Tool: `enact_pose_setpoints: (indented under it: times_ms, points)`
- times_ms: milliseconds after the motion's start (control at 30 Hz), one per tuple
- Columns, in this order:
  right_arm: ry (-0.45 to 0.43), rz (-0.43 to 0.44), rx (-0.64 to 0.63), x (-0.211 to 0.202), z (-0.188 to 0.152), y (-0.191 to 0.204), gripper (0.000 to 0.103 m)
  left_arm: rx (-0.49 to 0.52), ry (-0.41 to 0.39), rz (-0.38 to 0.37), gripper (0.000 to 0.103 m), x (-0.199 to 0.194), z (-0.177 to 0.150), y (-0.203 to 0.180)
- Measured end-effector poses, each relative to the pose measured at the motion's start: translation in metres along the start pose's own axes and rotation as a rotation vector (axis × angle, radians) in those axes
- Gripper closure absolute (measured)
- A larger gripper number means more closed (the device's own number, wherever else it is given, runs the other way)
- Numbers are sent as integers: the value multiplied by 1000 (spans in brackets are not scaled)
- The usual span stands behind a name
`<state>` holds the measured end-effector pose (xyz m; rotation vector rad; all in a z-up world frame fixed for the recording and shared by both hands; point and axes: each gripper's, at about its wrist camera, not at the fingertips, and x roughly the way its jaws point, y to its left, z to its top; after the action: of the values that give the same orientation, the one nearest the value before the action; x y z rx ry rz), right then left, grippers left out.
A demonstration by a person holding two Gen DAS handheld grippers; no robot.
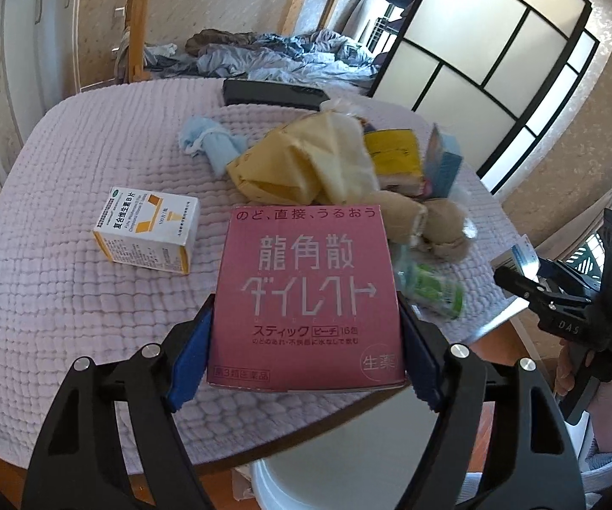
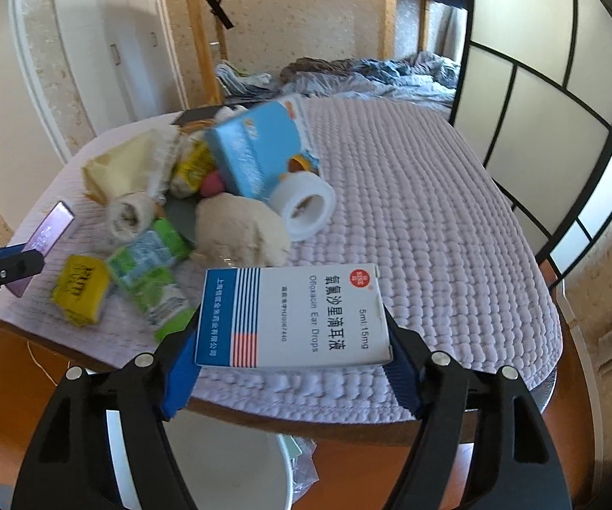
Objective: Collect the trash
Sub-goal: 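Carry the pink box and white box with both grippers over the white bin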
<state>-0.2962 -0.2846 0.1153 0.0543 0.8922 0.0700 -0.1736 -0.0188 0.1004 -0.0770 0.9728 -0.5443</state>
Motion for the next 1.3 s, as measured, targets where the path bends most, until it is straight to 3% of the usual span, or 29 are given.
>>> enact_pose_setpoints:
  times_ms: [267, 600, 1300]
  points:
    - [5, 81, -51, -25, -1, 21, 31, 19, 11, 18, 24, -16, -14, -19]
    - [45, 142, -89, -38, -18, 39, 31, 30, 37, -14, 24, -26, -41, -31]
    - [176, 195, -119, -17, -56, 58, 31, 76, 168, -86, 24, -17, -86, -52]
